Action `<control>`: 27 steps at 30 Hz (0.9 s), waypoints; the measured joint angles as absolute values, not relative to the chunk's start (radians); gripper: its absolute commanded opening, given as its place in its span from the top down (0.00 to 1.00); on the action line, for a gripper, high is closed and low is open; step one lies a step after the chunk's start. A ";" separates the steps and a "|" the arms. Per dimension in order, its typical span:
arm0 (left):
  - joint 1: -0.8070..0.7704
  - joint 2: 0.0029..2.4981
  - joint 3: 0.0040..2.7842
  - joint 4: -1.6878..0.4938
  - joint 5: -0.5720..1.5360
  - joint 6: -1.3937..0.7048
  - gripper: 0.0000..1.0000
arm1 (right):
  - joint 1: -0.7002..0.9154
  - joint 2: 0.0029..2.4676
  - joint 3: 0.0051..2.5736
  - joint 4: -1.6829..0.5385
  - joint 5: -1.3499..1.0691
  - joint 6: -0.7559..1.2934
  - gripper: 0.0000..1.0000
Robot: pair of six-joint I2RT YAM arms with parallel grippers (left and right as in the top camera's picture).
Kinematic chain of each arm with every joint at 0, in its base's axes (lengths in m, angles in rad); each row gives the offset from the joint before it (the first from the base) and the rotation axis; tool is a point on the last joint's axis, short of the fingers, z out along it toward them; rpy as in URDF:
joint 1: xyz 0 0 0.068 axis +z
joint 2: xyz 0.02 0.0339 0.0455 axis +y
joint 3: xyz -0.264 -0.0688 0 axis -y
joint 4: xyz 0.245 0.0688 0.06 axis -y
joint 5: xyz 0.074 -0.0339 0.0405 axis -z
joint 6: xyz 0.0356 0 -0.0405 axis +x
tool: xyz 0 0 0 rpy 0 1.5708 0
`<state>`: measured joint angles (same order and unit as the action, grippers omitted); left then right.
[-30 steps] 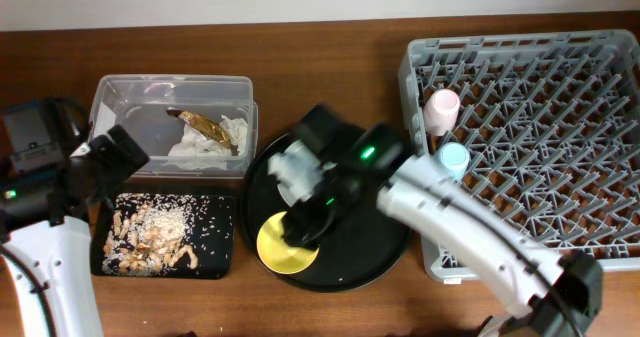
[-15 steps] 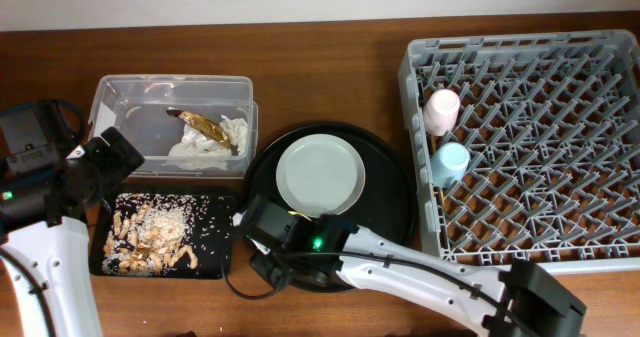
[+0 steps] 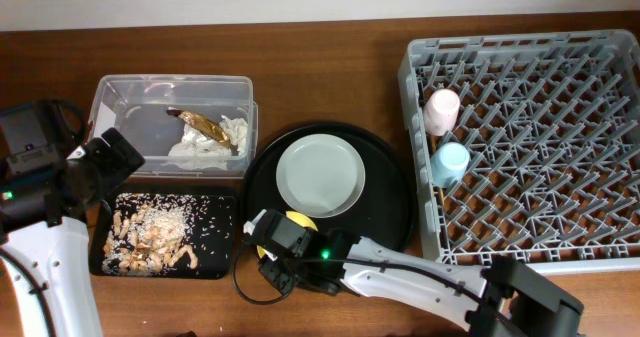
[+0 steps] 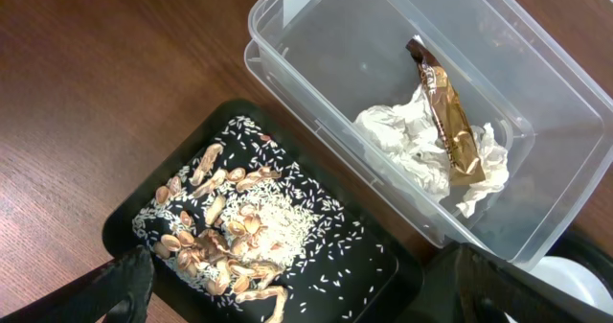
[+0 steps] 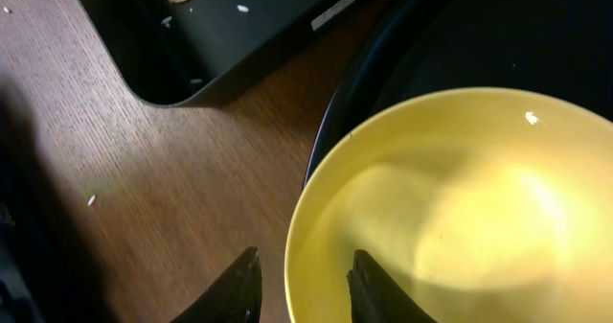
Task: Sort waste into correct bins and load items into the dishwasher rack
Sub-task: 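Grasp the rim of the yellow bowl with the right gripper, then carry the yellow bowl right and set it upright in the rack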
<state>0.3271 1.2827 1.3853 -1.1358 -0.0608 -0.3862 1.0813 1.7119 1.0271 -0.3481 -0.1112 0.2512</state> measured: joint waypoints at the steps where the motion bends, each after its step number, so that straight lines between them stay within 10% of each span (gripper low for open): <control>1: 0.327 1.283 1.385 -1.136 -0.061 -0.386 0.01 | 1.081 1.722 1.027 -0.344 -0.111 0.251 0.68; 8: 0.327 1.283 1.385 -1.137 -0.061 -0.386 0.01 | 1.082 1.758 1.027 -0.351 -0.113 0.258 0.92; 22: 0.327 1.283 1.385 -1.137 -0.061 -0.386 0.01 | 1.082 1.760 1.025 -0.418 -0.109 0.253 0.77; 27: 0.327 1.283 1.385 -1.137 -0.061 -0.386 0.01 | 1.082 1.760 1.025 -0.418 -0.109 0.255 0.96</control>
